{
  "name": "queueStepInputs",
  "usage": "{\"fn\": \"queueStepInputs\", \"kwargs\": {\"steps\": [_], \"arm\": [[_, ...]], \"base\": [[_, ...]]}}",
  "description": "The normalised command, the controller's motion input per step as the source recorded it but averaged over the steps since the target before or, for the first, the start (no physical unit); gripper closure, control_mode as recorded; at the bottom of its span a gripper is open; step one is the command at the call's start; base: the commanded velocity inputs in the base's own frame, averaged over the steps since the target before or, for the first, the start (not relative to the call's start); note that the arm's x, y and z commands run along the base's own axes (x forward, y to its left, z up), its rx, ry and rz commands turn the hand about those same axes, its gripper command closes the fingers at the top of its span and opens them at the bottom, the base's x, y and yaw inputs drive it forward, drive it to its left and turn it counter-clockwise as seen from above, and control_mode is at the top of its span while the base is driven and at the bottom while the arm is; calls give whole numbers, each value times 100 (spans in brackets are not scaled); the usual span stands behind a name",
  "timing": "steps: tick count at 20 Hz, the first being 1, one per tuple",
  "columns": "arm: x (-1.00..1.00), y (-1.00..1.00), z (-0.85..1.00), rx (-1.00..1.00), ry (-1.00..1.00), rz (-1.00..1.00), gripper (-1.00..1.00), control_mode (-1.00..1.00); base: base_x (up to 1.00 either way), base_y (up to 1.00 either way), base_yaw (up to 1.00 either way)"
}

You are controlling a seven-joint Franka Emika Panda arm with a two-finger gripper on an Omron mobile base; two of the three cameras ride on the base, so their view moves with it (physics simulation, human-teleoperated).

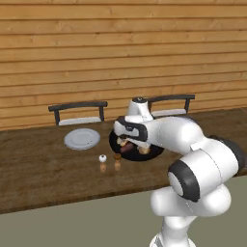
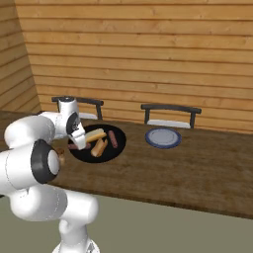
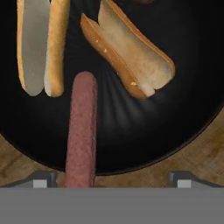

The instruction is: Place one bun and one sausage from the bowl on each plate.

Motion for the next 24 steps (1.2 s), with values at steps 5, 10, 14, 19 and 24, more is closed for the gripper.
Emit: {"fn": "queueStepInputs", "kwargs": {"steps": [5, 10, 14, 19, 24], "arm": [[6, 20, -18, 6, 6, -7, -100, -100], [27, 1, -28, 6, 1, -3, -100, -100], [11, 0, -45, 6, 0, 0, -100, -100], [0, 0, -41, 6, 0, 0, -100, -100], [8, 0, -14, 2, 0, -2, 100, -100]], "base": [[0, 0, 0], [0, 0, 0], [0, 0, 0], [0, 0, 0], [0, 0, 0]]}}
